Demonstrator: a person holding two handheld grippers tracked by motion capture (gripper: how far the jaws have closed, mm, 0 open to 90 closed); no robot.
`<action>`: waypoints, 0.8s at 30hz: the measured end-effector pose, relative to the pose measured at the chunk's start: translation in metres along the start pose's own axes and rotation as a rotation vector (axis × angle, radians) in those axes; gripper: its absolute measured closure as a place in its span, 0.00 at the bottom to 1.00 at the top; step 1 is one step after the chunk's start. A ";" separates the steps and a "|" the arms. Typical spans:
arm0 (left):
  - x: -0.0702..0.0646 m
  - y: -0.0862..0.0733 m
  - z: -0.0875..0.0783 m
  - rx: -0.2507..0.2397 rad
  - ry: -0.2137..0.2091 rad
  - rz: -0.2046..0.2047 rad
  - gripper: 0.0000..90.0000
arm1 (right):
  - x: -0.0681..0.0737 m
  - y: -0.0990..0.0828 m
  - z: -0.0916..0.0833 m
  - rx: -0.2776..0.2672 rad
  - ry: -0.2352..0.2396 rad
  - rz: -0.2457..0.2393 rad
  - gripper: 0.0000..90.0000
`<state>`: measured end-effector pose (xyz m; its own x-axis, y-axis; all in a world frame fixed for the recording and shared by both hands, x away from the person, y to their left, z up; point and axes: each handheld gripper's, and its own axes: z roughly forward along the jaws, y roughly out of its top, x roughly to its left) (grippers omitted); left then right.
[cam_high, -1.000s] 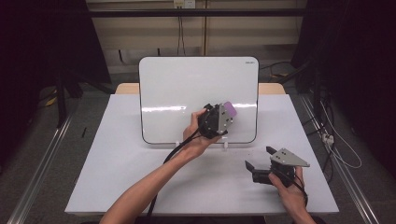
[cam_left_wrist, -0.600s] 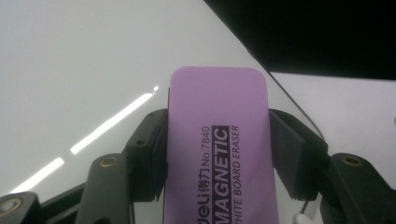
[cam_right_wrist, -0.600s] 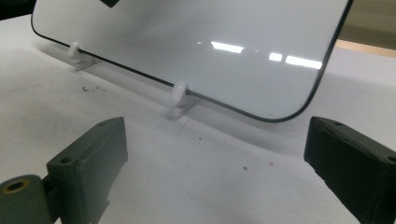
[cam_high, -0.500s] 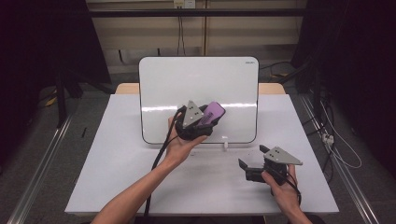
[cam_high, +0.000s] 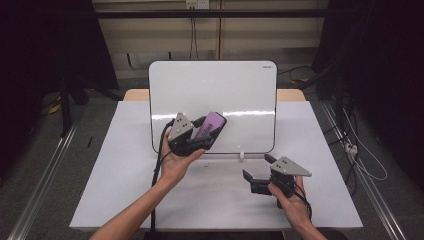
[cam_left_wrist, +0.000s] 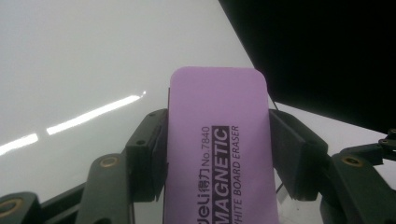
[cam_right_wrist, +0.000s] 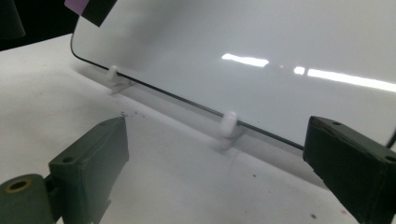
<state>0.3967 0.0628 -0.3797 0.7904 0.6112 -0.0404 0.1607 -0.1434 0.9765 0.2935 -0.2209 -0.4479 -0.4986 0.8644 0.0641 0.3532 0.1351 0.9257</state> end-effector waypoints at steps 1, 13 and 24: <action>-0.001 0.000 -0.002 -0.007 0.001 -0.005 0.46 | 0.002 0.001 0.001 -0.006 0.001 0.003 0.07; -0.001 -0.013 -0.027 -0.031 0.017 -0.094 0.46 | 0.031 0.013 0.025 -0.028 0.097 -0.003 0.08; 0.009 -0.016 -0.037 -0.073 0.050 -0.198 0.46 | 0.051 0.030 0.043 -0.109 0.200 0.066 0.10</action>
<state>0.3790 0.0991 -0.3883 0.7168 0.6602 -0.2245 0.2655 0.0393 0.9633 0.3124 -0.1519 -0.4323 -0.6278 0.7553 0.1881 0.3078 0.0189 0.9513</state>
